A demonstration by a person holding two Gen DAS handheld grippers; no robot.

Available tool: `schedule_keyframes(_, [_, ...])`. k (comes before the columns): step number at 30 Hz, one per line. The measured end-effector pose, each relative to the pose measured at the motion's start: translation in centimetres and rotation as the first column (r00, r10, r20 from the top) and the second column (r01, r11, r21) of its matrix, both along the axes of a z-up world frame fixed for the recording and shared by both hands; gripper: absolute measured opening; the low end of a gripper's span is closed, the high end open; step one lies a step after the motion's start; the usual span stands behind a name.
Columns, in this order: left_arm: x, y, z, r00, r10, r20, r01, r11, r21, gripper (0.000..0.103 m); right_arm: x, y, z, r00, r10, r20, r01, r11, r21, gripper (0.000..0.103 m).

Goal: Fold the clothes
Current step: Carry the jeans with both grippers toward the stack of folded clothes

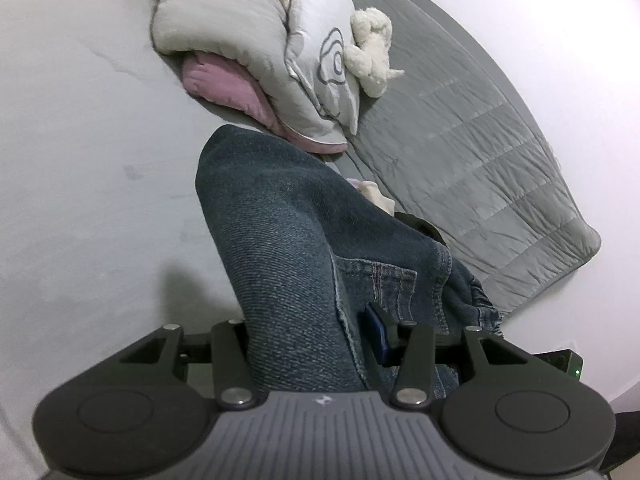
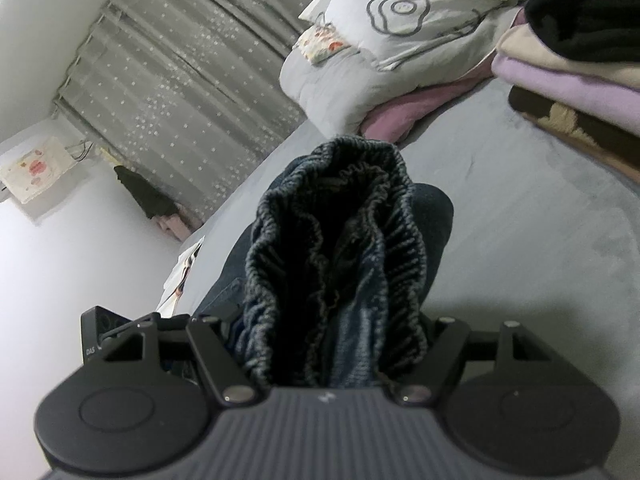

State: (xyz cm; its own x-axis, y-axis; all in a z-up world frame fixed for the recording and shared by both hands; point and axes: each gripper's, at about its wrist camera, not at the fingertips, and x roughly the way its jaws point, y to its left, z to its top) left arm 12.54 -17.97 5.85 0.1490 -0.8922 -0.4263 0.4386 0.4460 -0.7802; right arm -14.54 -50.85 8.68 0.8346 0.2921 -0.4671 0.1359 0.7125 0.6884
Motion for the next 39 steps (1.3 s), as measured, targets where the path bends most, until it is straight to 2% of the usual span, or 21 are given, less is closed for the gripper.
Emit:
schedule_keyframes(14, [1.7, -8.4, 1.7, 0.997, -0.078, 0.008, 0.078, 0.997, 0.007, 0.044, -0.3, -6.4, 0.3, 0.993, -0.117, 0.013, 0.117, 0.993, 0.011, 0.071])
schedule_keyframes(22, [1.0, -14.2, 2.8, 0.993, -0.115, 0.038, 0.116, 0.993, -0.001, 0.044, -0.3, -10.6, 1.0, 0.984, -0.175, 0.030, 0.175, 0.985, 0.014, 0.071])
schedule_keyframes(30, [0.3, -21.7, 5.6, 0.977, -0.189, 0.102, 0.191, 0.982, -0.011, 0.044, -0.9, -15.9, 3.2, 0.960, -0.271, 0.073, 0.271, 0.963, 0.013, 0.071])
schedule_keyframes(39, [-0.2, -30.1, 8.3, 0.952, -0.262, 0.157, 0.271, 0.962, -0.039, 0.044, -2.1, -21.6, 5.7, 0.918, -0.380, 0.115, 0.380, 0.925, 0.018, 0.071])
